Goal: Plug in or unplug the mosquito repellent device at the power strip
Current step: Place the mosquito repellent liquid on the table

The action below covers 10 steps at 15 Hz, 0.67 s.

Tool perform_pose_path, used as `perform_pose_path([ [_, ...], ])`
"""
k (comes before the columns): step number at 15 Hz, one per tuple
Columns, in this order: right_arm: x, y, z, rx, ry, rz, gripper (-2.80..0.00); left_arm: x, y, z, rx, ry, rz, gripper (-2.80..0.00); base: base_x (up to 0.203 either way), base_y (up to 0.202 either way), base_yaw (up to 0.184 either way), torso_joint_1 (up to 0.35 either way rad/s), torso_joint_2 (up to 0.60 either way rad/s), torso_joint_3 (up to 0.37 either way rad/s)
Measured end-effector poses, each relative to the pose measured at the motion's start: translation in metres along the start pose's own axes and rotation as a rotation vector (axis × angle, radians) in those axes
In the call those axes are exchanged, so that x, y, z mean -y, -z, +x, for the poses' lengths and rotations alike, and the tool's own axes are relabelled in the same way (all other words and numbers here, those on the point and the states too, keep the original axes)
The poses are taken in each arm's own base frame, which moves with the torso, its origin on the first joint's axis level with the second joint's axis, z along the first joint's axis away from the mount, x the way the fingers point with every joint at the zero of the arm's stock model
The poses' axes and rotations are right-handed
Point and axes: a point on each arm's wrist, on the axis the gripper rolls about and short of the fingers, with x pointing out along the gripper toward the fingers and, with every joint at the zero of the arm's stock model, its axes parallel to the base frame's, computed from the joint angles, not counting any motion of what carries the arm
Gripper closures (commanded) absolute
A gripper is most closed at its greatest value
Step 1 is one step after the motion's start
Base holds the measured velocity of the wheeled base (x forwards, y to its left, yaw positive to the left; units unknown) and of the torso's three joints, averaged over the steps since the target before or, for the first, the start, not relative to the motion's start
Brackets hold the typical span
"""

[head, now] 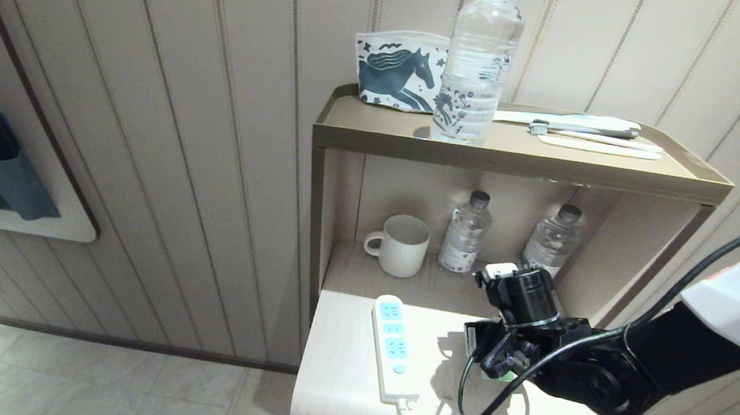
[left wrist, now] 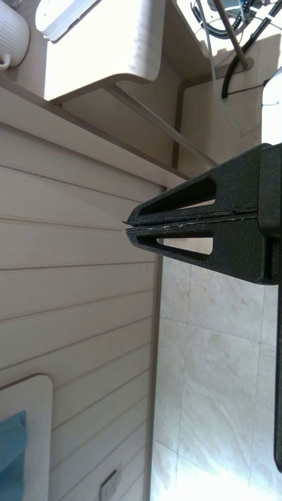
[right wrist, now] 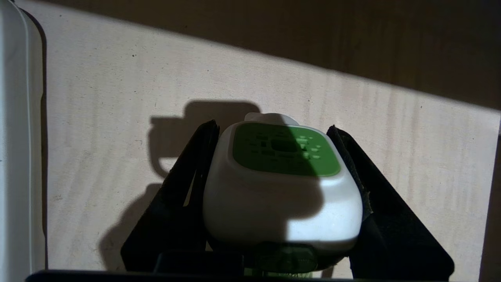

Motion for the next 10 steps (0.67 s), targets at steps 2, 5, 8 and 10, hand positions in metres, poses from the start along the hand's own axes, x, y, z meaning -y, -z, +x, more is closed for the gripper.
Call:
perform_pose_path([
  [2,0.002,0.002,0.007,-0.011,0.011,0.001,0.0,0.0,0.0,0.0,-0.001,-0.001,0.0,0.0,0.0,0.0,0.0,0.0,0.0,0.0],
  [5,0.002,0.003,0.014,-0.013,0.013,0.001,0.0,0.0,0.0,0.0,-0.002,0.0,0.001,0.0,0.0,0.0,0.0,0.0,0.0,0.0],
  [8,0.001,0.004,0.016,-0.016,0.013,-0.001,0.0,0.0,0.0,0.0,-0.002,-0.001,0.0,0.0,0.0,0.0,0.0,0.0,0.0,0.0],
  [10,0.001,0.006,0.017,-0.022,0.012,-0.003,0.0,0.0,0.0,0.0,-0.002,-0.001,0.001,0.0,0.0,0.0,0.0,0.0,0.0,0.0],
])
